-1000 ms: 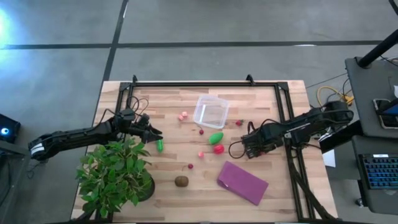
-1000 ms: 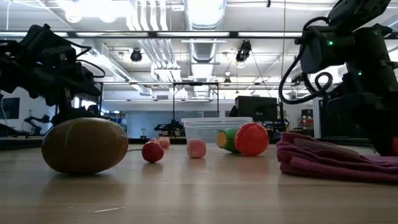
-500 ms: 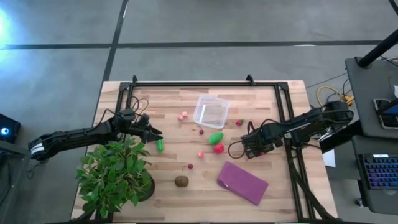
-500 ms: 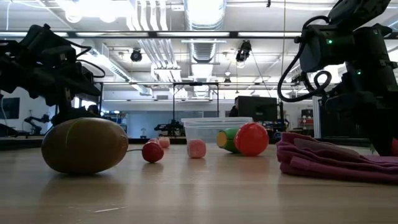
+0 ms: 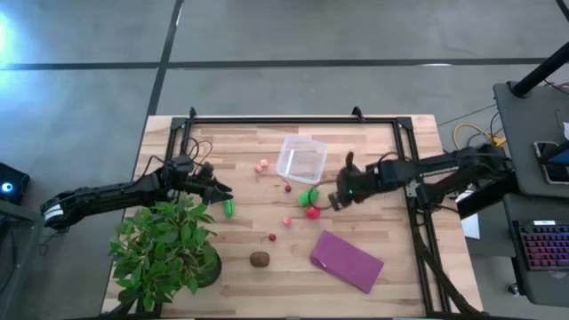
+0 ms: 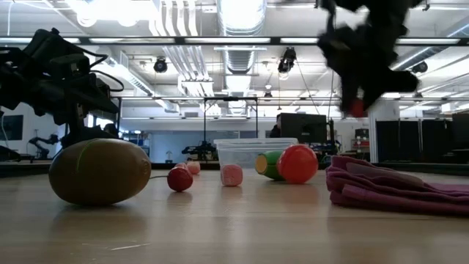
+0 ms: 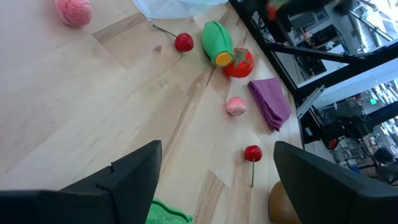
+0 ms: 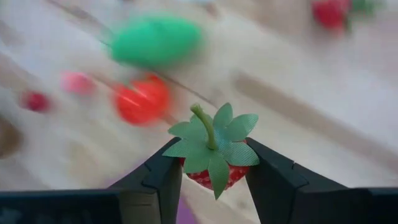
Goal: Pick and placing Produce into tupperware
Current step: Put the bottom strawberry in the transparent bin, then put the strawberry in the transparent bin
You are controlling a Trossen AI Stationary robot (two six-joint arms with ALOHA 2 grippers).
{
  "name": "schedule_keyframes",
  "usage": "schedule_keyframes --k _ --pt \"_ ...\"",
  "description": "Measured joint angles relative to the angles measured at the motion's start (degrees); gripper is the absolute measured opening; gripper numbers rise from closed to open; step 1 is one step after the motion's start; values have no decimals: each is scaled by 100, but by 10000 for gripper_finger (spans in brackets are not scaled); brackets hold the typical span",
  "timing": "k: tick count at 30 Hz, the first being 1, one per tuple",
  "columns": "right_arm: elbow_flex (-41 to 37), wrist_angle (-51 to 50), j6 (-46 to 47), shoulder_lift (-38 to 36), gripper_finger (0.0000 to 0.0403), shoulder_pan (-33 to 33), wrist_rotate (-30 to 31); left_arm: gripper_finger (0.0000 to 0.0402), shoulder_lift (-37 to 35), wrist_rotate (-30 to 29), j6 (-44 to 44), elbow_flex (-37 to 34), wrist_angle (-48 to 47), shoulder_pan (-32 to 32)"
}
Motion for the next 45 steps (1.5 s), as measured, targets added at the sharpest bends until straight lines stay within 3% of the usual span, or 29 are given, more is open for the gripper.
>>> schedule_keyframes --k 8,12,17,22,30,36,41,45 --pt "1145 75 -1826 910 150 -1325 30 295 -2 0 0 0 0 0" --pt "1746 191 -2640 1798 150 -1912 -480 295 0 -2 0 0 0 0" --pt "2600 -57 -3363 2769 150 -2022 -710 295 -2 0 0 0 0 0" --pt "3055 -434 -3922 3266 151 -1969 -291 295 0 -2 0 0 -1 0" --pt "3086 -414 -4420 3098 208 -1837 348 295 0 -2 0 0 0 0" --pt "3076 -554 -4704 2913 249 -1846 434 295 -3 0 0 0 0 0" --pt "2983 -1411 -5482 2493 264 -1830 546 295 -4 -2 0 0 -2 0" --pt "2396 -1733 -6171 2146 264 -1936 547 295 0 -1 0 0 0 0"
